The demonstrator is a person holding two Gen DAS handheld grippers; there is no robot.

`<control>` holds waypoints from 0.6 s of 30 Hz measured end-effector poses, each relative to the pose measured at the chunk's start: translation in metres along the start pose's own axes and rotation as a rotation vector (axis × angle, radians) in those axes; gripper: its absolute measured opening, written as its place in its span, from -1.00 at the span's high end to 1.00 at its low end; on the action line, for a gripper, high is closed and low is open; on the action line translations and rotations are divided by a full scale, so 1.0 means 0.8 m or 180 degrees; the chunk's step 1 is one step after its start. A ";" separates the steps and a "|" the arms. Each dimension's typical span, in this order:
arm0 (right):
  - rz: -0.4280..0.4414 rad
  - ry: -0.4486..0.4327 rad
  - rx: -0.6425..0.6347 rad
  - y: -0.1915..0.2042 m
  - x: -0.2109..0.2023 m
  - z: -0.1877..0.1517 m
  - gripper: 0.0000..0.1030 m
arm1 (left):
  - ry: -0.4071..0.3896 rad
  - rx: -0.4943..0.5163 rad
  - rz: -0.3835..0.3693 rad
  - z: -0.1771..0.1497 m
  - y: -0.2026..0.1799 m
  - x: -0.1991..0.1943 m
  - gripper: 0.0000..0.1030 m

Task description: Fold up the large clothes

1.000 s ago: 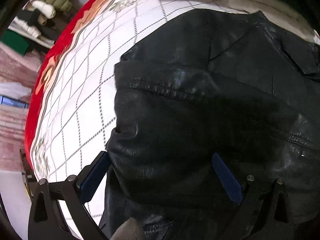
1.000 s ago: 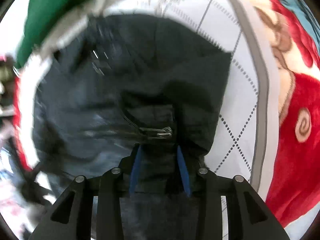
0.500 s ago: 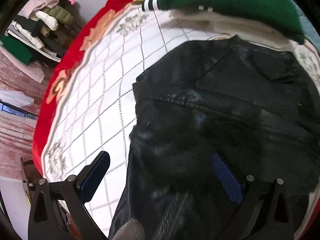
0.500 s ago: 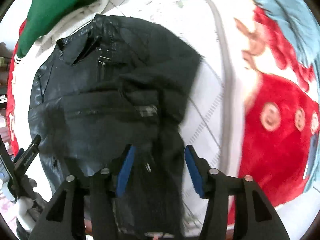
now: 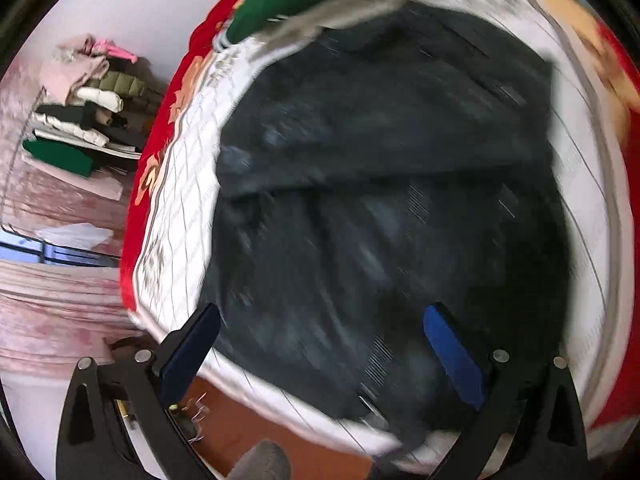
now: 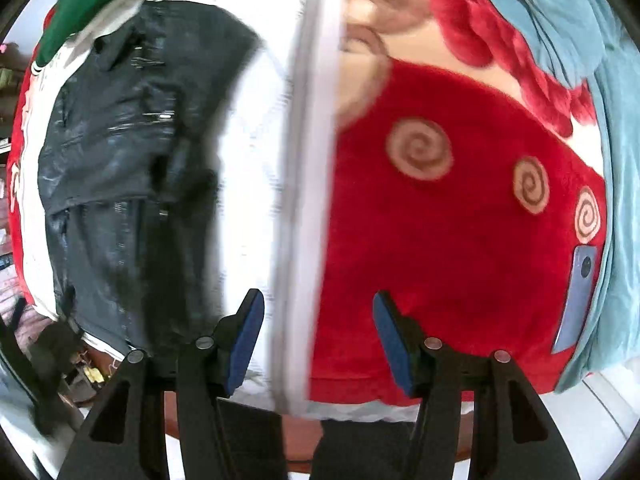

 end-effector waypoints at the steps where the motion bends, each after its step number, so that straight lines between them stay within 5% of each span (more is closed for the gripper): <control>1: -0.0016 0.0025 -0.0049 -0.018 0.006 -0.003 -0.14 | 0.0030 0.0069 0.0053 -0.013 -0.019 -0.008 -1.00; 5: -0.0015 0.0083 -0.0044 -0.066 0.023 -0.009 -0.14 | 0.0039 0.0525 0.0425 -0.072 -0.111 -0.020 -1.00; 11: 0.0023 0.0148 0.0092 -0.119 0.039 -0.004 -0.14 | 0.0086 0.0681 0.0802 -0.083 -0.171 0.020 -1.00; 18: 0.0099 0.0122 0.0017 -0.133 0.043 0.019 -0.14 | 0.0066 0.0545 0.0715 -0.060 -0.178 0.013 -1.00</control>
Point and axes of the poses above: each gripper's, at about its wrist camera, not at the fingertips, and x roughly the way its jaws point, y to its left, z to its top, the point moved 2 cm from there along x, roughly the way its jaws point, and after that the axes turned 9 degrees about -x, right-handed, at the moved point
